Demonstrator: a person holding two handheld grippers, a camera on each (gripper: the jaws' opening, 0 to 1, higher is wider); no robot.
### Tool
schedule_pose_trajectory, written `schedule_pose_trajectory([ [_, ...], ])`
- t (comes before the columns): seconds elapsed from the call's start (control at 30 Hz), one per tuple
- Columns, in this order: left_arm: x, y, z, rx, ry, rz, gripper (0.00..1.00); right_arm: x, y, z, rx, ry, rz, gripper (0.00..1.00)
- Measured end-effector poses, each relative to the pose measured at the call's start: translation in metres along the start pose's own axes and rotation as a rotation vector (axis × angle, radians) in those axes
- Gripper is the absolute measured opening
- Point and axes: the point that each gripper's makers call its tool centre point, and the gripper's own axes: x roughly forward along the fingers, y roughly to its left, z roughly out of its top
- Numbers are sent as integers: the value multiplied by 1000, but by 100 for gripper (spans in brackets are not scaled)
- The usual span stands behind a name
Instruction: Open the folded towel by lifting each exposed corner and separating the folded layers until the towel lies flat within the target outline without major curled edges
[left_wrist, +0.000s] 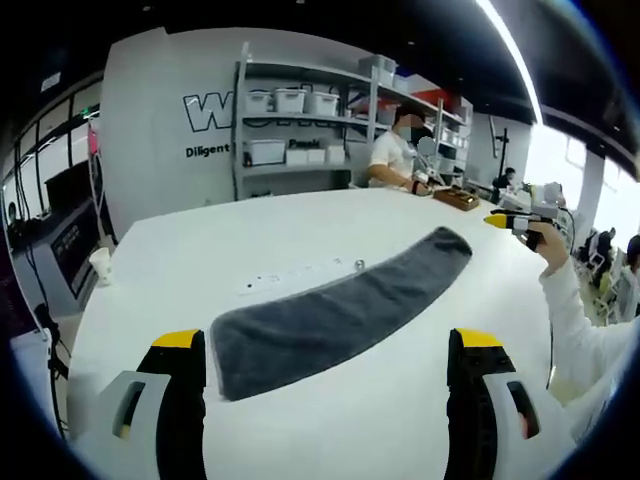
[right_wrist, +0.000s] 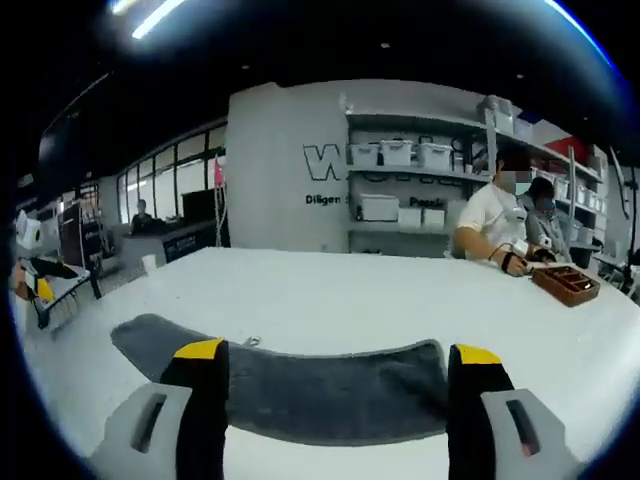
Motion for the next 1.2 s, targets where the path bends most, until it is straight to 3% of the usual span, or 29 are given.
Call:
schedule_pose_trajectory([
  [0.17,1,4,-1,-6,4,1,100,-12,27,0,-17,16,6,99],
  [0.37,-2,24,-11,-58,20,29,100,-29,62,15,-40,-29,37,99],
  [0.67,-5,46,-19,-103,34,85,100,-35,68,20,-38,-23,26,99],
  [0.77,5,50,-24,-108,57,76,100,-38,69,17,-72,10,30,99],
  [0.87,19,51,-30,-106,92,61,100,-43,74,21,-80,-6,47,99],
  [1.1,51,67,-31,-107,71,59,99,-46,90,24,-117,-13,97,99],
  [1.2,78,83,-47,-146,92,45,99,-49,99,24,-143,-17,120,99],
])
